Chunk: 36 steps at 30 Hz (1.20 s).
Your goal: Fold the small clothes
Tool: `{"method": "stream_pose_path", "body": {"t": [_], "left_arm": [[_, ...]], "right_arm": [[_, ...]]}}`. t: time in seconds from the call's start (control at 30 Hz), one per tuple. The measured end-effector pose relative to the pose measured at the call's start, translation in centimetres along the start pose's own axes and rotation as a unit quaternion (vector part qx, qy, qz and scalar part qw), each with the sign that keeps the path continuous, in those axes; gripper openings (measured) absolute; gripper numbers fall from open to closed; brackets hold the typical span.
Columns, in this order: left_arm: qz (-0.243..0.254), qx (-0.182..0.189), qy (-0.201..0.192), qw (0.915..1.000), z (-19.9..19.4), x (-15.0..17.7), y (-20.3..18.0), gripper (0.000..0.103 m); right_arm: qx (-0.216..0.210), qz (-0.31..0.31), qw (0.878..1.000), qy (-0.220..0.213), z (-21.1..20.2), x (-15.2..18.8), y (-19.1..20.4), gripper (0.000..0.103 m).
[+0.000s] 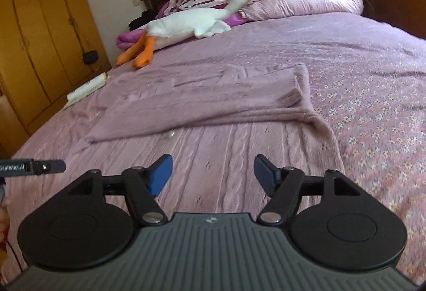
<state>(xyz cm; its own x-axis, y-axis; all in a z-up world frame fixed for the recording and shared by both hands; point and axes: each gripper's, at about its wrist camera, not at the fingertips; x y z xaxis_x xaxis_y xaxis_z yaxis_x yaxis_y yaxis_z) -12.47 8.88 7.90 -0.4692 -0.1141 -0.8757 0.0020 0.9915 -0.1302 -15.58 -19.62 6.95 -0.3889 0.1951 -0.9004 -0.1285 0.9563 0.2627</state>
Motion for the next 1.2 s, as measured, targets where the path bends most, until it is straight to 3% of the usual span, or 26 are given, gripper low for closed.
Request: {"method": "stream_pose_path", "body": {"t": [0.37, 0.57, 0.77, 0.9, 1.2], "left_arm": [[0.025, 0.016, 0.006, 0.9995, -3.3, 3.1, -2.1, 0.073], [0.057, 0.037, 0.016, 0.9976, -4.3, 4.3, -3.1, 0.073], [0.077, 0.037, 0.026, 0.9960, -4.5, 5.0, -3.4, 0.073], [0.073, 0.035, 0.023, 0.9965, -4.8, 4.7, -3.0, 0.073], [0.063, 0.021, 0.018, 0.9976, -5.2, 4.3, -1.9, 0.073]], "right_arm": [[-0.034, -0.048, 0.998, -0.005, -4.0, 2.1, 3.0, 0.082], [-0.058, -0.124, 0.991, 0.015, -4.5, 3.6, 5.2, 0.083], [-0.082, -0.156, 0.983, 0.046, -4.2, 5.1, 6.3, 0.084], [-0.103, -0.201, 0.971, 0.081, -4.0, 5.7, 7.5, 0.084], [-0.162, -0.295, 0.929, 0.152, -3.6, 8.7, 9.4, 0.091]]}}
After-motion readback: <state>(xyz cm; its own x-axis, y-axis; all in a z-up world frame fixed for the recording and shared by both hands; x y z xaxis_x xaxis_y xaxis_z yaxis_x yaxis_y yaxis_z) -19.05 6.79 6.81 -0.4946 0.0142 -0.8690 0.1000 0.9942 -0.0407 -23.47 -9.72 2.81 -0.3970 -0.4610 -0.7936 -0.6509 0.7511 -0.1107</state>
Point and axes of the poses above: each gripper's, at about its wrist camera, not at the fingertips, and z roughly the way its jaws point, y to its left, x to its underside, and after that the axes turned 12 degrees about -y, right-handed
